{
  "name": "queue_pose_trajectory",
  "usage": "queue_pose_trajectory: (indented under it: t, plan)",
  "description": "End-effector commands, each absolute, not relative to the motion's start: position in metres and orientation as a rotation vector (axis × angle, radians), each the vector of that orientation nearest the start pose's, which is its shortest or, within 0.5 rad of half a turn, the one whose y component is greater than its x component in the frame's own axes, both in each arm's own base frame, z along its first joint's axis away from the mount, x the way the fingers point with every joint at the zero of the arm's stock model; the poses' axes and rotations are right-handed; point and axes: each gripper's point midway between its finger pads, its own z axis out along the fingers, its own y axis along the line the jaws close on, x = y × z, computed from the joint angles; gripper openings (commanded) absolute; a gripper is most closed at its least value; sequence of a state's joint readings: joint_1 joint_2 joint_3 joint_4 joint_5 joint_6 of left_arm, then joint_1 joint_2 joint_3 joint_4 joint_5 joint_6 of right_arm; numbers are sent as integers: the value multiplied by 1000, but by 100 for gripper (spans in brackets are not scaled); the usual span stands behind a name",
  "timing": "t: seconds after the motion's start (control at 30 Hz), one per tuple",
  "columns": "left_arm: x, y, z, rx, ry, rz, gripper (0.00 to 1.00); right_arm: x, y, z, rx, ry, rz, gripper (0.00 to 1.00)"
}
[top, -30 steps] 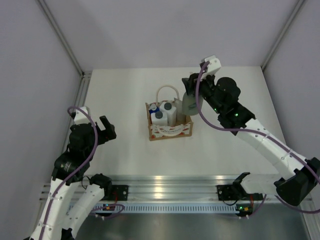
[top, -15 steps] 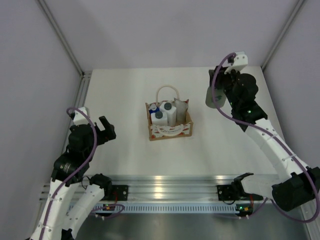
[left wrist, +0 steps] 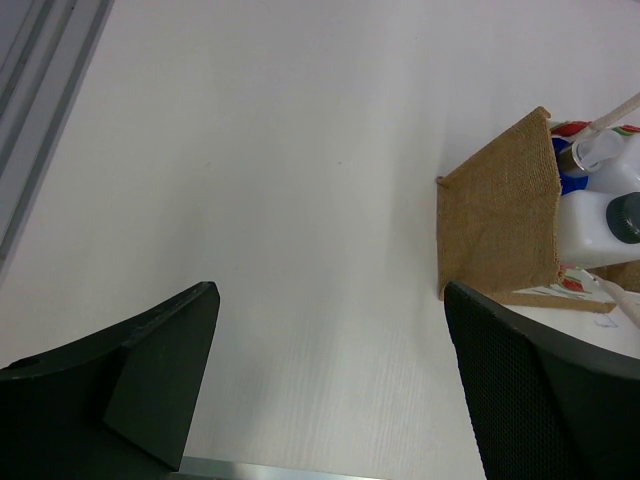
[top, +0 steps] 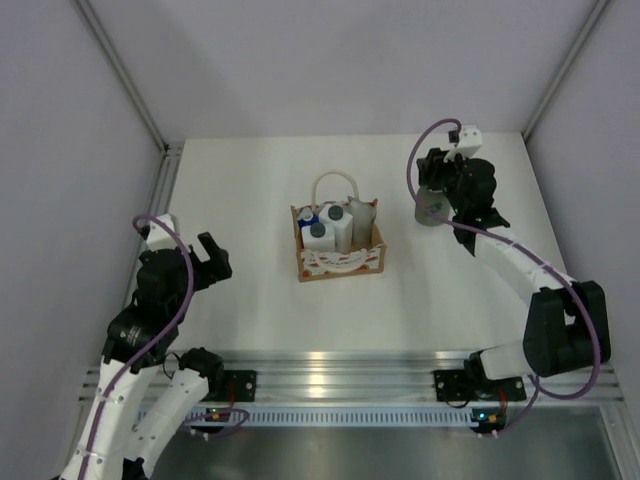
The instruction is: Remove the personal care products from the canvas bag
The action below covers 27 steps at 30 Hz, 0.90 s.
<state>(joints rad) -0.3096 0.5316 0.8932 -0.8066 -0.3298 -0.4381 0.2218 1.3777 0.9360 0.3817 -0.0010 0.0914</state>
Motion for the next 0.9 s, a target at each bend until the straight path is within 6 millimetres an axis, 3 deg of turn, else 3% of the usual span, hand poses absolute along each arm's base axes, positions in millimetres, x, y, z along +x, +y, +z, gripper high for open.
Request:
queue_pose_trajectory:
  t: [0.0,0.03,0.37,0.43,0.47,0.5,0.6,0.73,0.87]
  plan:
    - [214,-26,262,-341,1904,-174,98,462,105,358,-97,1278,308,0]
    - [214,-26,263,-340,1902,-176,98,468,107,346,-88,1300,335,0]
    - [213,-27,263,-335,1899,-182,98,491,104,302,-82,1366,365,2]
    - [213,-27,263,-335,1899,-182,98,493,104,295,-87,1389,361,13]
    - [213,-27,263,-335,1899,-182,98,494,104,293,-84,1396,358,27]
    - [213,-28,263,-332,1900,-182,98,494,103,290,-80,1402,355,35]
    - [213,-27,263,-335,1896,-183,98,492,102,287,-81,1411,348,47]
    - [213,-28,263,-330,1903,-180,98,489,100,295,-87,1406,336,99]
    - [218,-33,264,-315,1925,-190,98,481,98,314,-82,1408,327,100]
